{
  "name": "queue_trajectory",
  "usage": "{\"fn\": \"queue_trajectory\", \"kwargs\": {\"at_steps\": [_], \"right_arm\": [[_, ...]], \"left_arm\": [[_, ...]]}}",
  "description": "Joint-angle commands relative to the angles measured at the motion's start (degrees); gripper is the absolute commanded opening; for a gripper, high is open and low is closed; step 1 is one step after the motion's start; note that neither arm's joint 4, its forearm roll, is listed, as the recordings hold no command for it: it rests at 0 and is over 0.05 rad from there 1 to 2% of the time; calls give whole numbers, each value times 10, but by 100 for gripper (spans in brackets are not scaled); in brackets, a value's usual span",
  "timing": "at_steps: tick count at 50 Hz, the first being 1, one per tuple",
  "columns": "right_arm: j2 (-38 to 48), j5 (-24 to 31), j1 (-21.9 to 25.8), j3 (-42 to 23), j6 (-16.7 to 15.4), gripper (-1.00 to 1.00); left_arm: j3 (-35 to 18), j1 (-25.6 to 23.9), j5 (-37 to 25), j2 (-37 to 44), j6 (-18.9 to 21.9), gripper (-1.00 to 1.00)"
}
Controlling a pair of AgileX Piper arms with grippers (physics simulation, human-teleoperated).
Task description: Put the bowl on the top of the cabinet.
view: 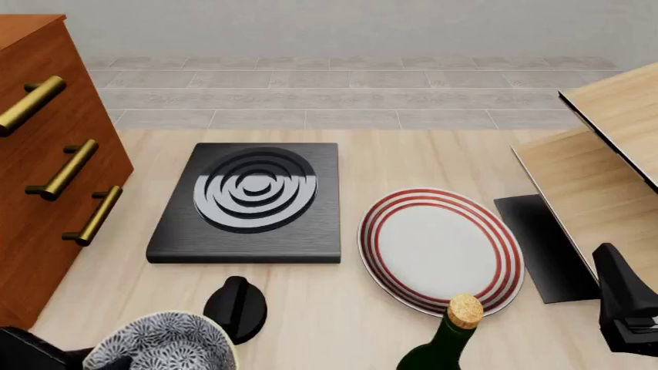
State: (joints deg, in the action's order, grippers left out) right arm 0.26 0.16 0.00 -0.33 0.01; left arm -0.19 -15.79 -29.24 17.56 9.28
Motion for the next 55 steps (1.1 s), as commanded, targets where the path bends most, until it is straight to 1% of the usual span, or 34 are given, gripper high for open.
{"fn": "queue_trajectory", "kwargs": {"at_steps": [1, 2, 4, 5, 12, 13, 14, 15, 16, 19, 21, 22, 27, 30, 31, 33, 34, 35, 38, 41, 43, 46, 47, 49, 50, 51, 52, 53, 54, 55], "right_arm": [[0, 0, 0, 0, 0, 100], [0, 0, 0, 0, 0, 100], [0, 0, 0, 0, 0, 100], [0, 0, 0, 0, 0, 100], [0, 0, 0, 0, 0, 100], [0, 0, 0, 0, 0, 100], [0, 0, 0, 0, 0, 100], [0, 0, 0, 0, 0, 100], [0, 0, 0, 0, 0, 100], [0, 0, 0, 0, 0, 100], [0, 0, 0, 0, 0, 100], [0, 0, 0, 0, 0, 100], [0, 0, 0, 0, 0, 100], [0, 0, 0, 0, 0, 100], [0, 0, 0, 0, 0, 100], [0, 0, 0, 0, -1, 100], [0, 0, 0, 0, 0, 100], [0, 0, 0, 0, 0, 100], [0, 0, 0, 0, 0, 100], [0, 0, 0, 0, 0, 100], [0, 0, 0, 0, 0, 100], [0, 0, 0, 0, 0, 100], [0, 0, 0, 0, 0, 100], [0, 0, 0, 0, 0, 100], [0, 0, 0, 0, 0, 100], [0, 0, 0, 0, 0, 100], [0, 0, 0, 0, 0, 100], [0, 0, 0, 0, 0, 100], [0, 0, 0, 0, 0, 100], [0, 0, 0, 0, 0, 100]], "left_arm": [[-27, -1, -37, -63, 11, -100], [-28, -1, -38, -64, 11, -100], [-53, 9, -47, -69, 10, -100], [-53, 9, -48, -70, 10, -100], [-90, 7, -81, -79, -18, -100], [-99, 7, -83, -75, -30, -100], [-100, 7, -83, -75, -30, -100], [-113, 7, -88, -76, -33, -100], [-113, 7, -89, -76, -33, -100], [-150, 10, -106, -85, -38, -100], [-170, 17, -104, -76, -45, -100], [-174, 20, -106, -79, -41, -100], [-200, 28, -109, -75, -46, -100], [-225, 38, -110, -74, -54, -100], [-238, 44, -106, -59, -68, -100], [-240, 43, -106, -58, -72, -100], [-251, 55, -102, -58, -66, -100], [-253, 56, -101, -58, -69, -100], [-287, 68, -97, -53, -83, -100], [-306, 69, -101, -53, -91, -100], [-320, 44, -118, -41, -143, -100], [-330, 55, -117, -46, -137, -100], [-340, 52, -122, -39, -161, -100], [-360, 55, -124, -42, -171, -100], [-372, 56, -126, -39, -186, -100], [-372, 56, -126, -39, -186, -100], [-383, 53, -128, -44, -191, -100], [-387, 49, -130, -42, -203, -100], [-392, 51, -133, -30, -225, -100], [-392, 51, -133, -30, -225, -100]]}}
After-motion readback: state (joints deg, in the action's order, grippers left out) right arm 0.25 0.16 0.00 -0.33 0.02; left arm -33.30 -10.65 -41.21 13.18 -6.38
